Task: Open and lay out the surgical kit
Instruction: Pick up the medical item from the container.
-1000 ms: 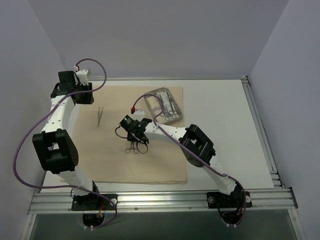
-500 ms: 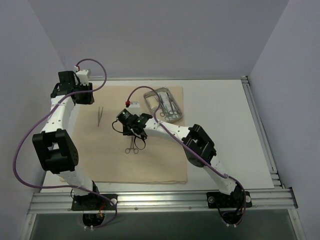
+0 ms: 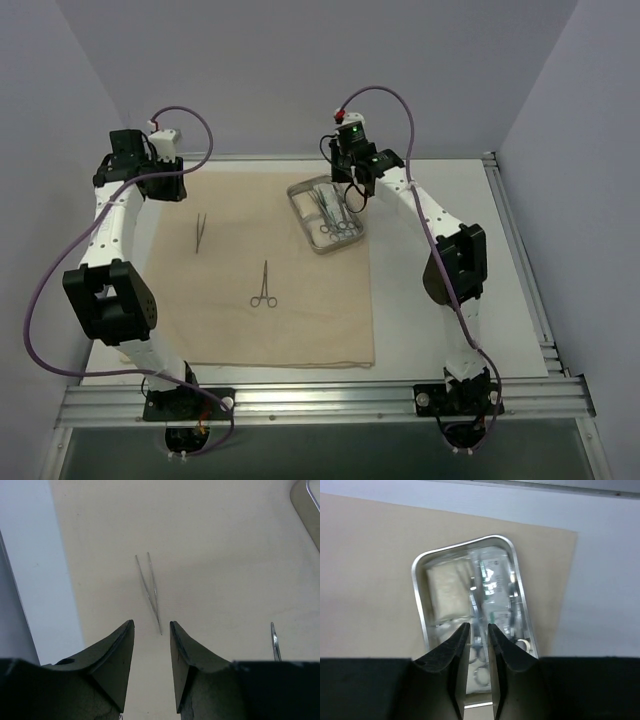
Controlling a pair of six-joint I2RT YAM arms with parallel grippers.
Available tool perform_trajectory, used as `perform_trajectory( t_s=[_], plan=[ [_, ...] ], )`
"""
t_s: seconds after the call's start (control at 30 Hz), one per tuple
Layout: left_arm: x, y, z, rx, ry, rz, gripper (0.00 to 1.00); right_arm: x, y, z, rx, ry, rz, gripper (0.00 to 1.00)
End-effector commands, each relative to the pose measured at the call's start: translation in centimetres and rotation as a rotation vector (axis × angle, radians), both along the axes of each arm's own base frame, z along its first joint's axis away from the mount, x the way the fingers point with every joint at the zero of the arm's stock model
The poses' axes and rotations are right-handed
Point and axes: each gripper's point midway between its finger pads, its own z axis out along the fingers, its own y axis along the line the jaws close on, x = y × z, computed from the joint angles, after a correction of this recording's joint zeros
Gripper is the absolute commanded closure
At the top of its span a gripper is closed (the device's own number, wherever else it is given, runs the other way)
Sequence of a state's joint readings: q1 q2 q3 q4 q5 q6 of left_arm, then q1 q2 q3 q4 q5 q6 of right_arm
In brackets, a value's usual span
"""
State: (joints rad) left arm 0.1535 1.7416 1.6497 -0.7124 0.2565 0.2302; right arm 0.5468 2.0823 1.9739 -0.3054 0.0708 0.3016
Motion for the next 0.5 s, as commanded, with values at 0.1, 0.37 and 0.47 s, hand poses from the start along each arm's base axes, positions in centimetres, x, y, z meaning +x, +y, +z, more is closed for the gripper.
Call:
perform_trajectory(
  t_s=[0.1, 0.37, 0.47],
  plan=[
    [0.2, -0.6, 1.0, -0.039, 0.039, -0.046, 0.56, 3.5, -2.6, -4.3, -0.162, 0.056, 0.095, 0.85],
    [1.3, -0.5, -0.9, -0.06, 0.097, -0.034, 0.56, 4.8, -3.3, -9.2, -0.234, 0.117, 0.069, 0.87],
    [1.3, -0.5, -1.6, -0.062, 0.115, -0.033, 0.57, 4.5, -3.3, -10.7, -0.247, 0.144, 0.068, 0.87]
  ],
)
